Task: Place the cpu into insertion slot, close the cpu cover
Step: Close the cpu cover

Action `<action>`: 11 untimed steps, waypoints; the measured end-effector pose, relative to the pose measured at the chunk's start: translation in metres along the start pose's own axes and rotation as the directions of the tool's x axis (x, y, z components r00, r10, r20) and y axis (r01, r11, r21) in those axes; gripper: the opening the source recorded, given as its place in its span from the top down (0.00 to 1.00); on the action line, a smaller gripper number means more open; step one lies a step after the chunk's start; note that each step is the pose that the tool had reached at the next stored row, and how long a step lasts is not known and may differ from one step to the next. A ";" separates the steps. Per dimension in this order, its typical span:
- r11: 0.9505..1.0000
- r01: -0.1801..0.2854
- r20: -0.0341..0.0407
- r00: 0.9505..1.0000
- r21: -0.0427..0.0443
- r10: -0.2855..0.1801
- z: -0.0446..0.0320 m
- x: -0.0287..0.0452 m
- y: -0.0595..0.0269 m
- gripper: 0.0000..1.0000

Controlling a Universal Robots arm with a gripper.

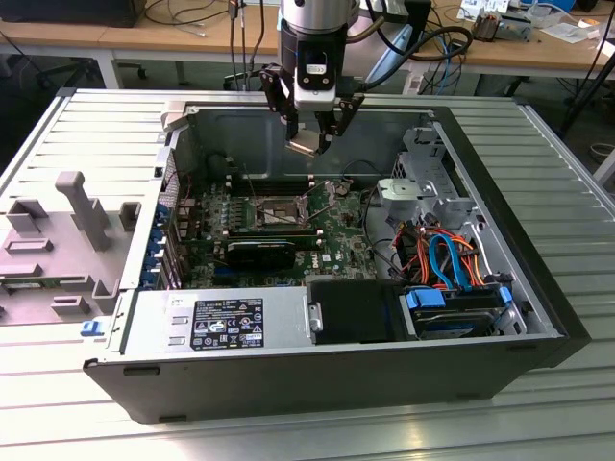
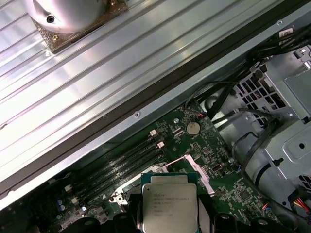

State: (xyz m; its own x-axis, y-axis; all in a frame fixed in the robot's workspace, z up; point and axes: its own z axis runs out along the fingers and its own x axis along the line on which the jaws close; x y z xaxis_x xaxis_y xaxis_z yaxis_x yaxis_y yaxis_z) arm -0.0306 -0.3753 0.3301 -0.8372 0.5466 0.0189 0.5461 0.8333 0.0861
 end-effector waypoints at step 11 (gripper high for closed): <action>1.000 -0.006 0.001 1.000 0.000 0.006 0.0000 0.0000 0.0000 0.45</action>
State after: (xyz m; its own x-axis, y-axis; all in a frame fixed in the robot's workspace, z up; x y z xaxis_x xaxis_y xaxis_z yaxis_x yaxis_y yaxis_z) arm -0.0306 -0.3753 0.3301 -0.8338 0.5517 0.0189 0.5511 0.8300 0.0861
